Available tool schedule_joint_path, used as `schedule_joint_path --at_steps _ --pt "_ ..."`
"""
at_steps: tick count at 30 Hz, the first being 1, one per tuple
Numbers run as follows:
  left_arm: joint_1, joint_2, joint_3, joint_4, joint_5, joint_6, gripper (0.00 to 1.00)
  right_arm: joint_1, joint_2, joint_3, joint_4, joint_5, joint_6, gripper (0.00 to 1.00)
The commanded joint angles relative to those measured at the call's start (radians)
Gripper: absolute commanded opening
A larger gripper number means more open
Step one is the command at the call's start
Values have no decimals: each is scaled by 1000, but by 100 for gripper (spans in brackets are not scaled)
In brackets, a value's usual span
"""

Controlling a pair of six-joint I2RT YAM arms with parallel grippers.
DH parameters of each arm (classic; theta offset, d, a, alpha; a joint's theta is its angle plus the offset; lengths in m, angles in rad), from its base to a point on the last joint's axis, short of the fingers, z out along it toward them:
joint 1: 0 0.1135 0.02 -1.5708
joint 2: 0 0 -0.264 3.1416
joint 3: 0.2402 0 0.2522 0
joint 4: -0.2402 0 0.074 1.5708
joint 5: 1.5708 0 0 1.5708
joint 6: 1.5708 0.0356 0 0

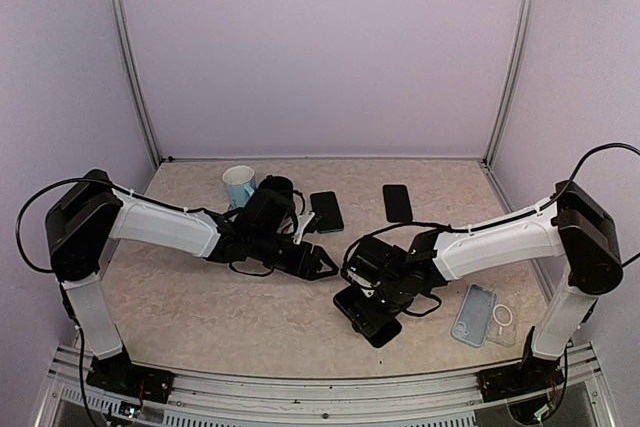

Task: Put the phone into the phone case

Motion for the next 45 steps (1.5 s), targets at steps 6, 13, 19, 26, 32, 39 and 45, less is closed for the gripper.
schedule_joint_path --at_steps 6,13,19,26,32,39,45 --pt "8 131 -29 322 205 -237 71 8 -108 -145 334 120 -47 2" --pt "7 178 -18 404 212 -297 70 8 -208 -251 486 175 -39 0" --pt "3 219 -25 510 266 -375 59 9 -214 -278 534 188 -61 0" --pt "-17 233 -11 521 294 -365 19 5 -212 -279 571 201 -90 0" --pt "-16 206 -23 444 284 -291 0 3 -188 -280 585 173 -107 0" --pt "-34 101 20 151 150 20 0 -32 -330 -350 597 28 -191 99" --pt "-129 -30 29 -69 -103 459 0 -224 -507 -420 695 -477 -399 99"
